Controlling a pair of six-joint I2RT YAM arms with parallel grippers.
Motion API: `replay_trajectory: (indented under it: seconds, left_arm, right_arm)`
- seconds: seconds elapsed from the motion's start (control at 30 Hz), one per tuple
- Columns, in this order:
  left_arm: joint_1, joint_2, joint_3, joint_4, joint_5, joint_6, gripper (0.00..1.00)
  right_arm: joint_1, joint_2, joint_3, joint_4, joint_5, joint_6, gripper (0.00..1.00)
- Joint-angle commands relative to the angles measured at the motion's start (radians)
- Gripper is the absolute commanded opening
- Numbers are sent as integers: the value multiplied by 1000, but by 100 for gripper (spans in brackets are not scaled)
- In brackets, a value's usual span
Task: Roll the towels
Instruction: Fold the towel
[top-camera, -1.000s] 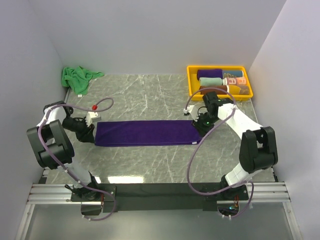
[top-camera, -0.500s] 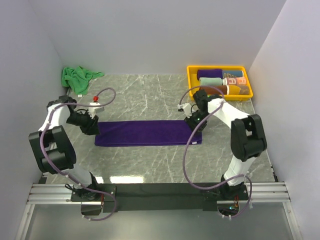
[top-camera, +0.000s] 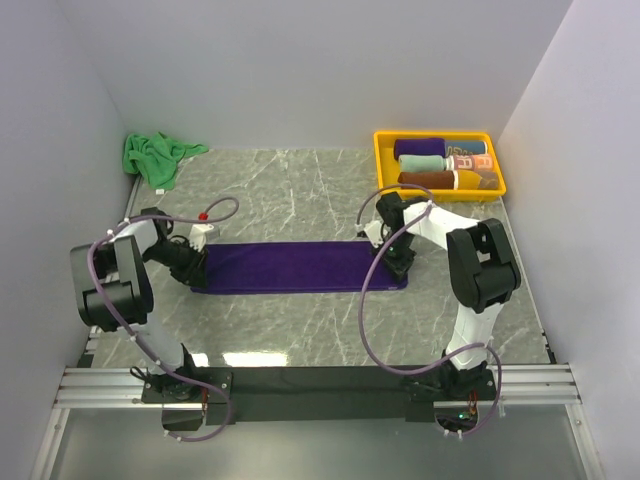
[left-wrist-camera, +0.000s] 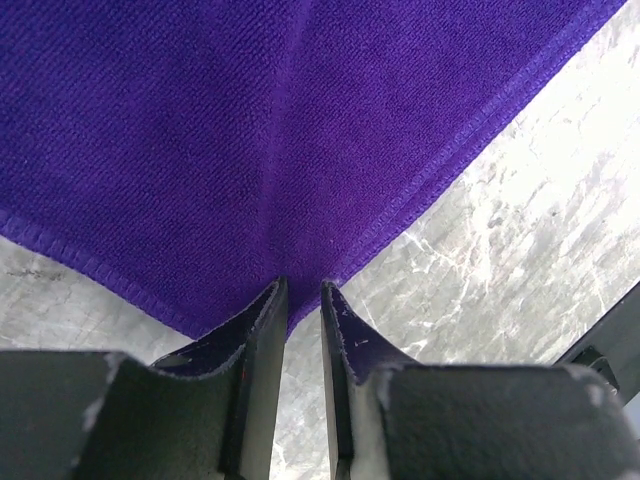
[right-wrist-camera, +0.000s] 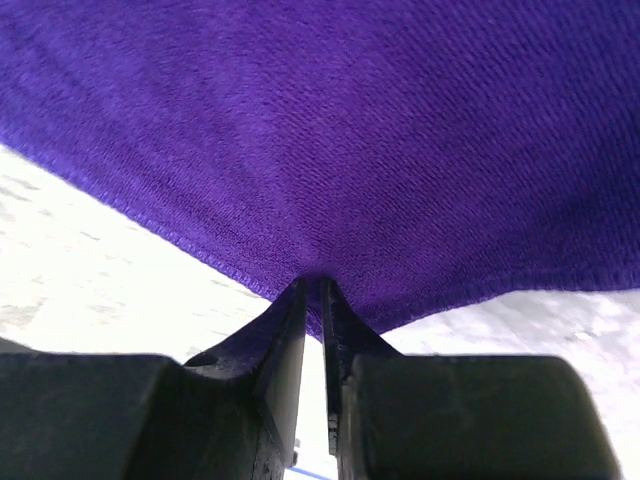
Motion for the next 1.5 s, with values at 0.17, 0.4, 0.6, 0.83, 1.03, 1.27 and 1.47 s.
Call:
replay_trajectory:
  seconds: [0.17,0.4,0.6,0.83,1.03,1.27,1.47]
  left_arm:
    - [2,-232,99,-84,267,16,31]
    - [20,-333,210,-90,410,-61,99]
    - [80,-491,226,259,383,-384,99]
    - [82,-692,76,728,-141,-706,99]
    - [85,-684,118,613,-283,-725,99]
    - [92,-708,71,597,-271,-716,99]
    - [91,-697,66,610,-296,-713,99]
  right_arm:
    - [-72,-50,83,18,112,-11,26]
    - [-103,-197,86,35,80,78,50]
    - [-174,-154,97,64,52,246,52]
    - [-221,-59,96,104,18,326,40]
    - [-220,20,106,125,-19,357,40]
    - [-220,83,102,145,9,375,34]
    - [-207,93,73,148,9,380,21]
